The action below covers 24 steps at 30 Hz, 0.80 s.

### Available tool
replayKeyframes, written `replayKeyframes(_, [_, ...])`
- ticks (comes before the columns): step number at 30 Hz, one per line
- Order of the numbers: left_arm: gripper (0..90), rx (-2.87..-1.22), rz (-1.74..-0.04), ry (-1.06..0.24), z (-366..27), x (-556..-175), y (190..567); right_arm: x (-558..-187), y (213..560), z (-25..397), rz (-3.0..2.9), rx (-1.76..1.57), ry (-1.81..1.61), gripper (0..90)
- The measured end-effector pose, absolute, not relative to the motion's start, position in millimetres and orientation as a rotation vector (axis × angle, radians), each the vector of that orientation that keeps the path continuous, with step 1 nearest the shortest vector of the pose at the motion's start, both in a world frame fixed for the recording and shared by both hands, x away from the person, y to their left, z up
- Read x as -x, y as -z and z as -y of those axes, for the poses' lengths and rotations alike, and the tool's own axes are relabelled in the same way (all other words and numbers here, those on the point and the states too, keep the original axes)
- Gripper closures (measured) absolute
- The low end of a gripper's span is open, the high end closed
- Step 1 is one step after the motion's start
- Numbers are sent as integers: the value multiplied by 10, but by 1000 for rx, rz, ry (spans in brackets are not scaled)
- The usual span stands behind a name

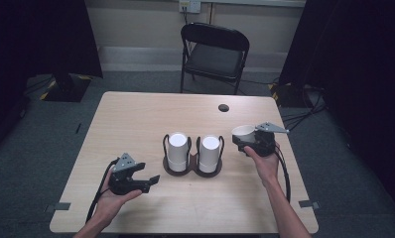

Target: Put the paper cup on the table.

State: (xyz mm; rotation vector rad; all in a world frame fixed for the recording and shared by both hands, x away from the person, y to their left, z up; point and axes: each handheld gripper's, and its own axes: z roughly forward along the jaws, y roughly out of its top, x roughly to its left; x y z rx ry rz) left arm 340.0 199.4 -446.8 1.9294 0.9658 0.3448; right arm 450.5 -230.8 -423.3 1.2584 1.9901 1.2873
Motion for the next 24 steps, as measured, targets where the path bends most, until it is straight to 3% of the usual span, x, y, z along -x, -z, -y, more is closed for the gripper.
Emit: replayKeyframes(24, [244, -1924, -981, -351, -2018, -3411, 4471, -4751, 4448, 2393, -1995, -1390, -1238, 221])
